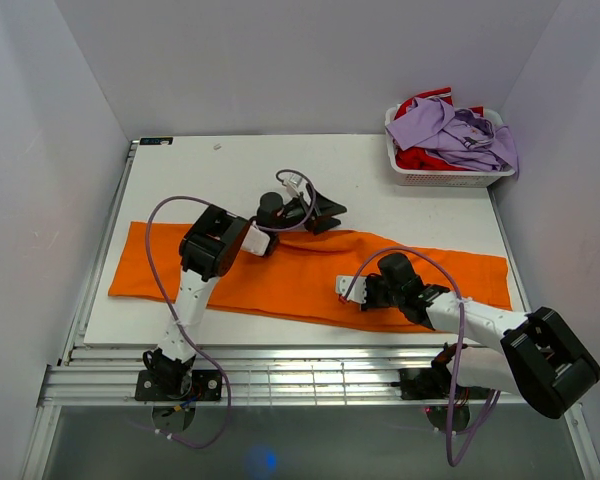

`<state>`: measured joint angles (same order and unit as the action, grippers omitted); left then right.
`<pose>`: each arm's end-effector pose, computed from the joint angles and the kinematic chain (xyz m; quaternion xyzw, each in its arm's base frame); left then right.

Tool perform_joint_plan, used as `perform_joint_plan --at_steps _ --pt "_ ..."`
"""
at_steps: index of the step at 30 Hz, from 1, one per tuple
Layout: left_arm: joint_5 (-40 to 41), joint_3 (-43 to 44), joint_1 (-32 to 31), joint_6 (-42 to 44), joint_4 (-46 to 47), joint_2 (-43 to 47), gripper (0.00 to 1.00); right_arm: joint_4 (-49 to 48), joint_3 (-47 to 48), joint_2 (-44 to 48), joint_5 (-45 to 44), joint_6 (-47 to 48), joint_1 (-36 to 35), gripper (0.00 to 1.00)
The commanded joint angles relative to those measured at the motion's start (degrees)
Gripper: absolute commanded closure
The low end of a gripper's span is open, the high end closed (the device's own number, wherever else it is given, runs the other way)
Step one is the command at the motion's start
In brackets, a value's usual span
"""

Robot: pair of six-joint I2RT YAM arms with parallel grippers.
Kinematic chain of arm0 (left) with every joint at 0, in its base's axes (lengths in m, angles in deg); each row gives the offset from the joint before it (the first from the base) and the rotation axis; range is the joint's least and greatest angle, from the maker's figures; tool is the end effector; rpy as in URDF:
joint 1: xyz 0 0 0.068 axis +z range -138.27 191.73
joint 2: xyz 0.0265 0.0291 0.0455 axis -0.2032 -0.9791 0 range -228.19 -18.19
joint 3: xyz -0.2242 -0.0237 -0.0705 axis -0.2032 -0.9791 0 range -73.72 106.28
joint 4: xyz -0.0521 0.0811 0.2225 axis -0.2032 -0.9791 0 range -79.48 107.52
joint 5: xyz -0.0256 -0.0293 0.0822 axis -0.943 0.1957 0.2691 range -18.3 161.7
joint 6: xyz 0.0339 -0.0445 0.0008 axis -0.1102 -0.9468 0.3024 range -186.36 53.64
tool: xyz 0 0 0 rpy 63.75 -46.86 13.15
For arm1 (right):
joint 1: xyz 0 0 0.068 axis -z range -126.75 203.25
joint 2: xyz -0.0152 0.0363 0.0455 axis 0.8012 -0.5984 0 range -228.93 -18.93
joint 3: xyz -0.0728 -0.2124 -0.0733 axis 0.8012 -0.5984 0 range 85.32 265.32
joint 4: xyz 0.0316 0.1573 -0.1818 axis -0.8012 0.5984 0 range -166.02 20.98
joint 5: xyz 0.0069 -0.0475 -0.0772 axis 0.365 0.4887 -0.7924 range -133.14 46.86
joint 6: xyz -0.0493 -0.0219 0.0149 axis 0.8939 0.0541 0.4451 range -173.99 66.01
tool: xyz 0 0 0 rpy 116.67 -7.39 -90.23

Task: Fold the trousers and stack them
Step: Fold the trousers

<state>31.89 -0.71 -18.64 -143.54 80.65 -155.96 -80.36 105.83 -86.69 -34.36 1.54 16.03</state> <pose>0.3682 -0.2443 0.0849 -0.0501 0.7131 -0.6729 0.1903 0.1662 0.1336 0.1220 -0.6827 0.6086 0.0059 0.4044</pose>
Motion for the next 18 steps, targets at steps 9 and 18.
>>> perform_joint_plan --at_steps 9,18 --pt "0.53 7.76 5.76 0.54 3.84 1.45 0.05 12.78 -1.0 -0.7 3.97 -1.74 -0.85 0.9" --pt "-5.8 -6.54 4.53 8.52 -5.38 10.94 0.13 15.5 9.18 4.65 6.07 -10.78 -0.76 0.79"
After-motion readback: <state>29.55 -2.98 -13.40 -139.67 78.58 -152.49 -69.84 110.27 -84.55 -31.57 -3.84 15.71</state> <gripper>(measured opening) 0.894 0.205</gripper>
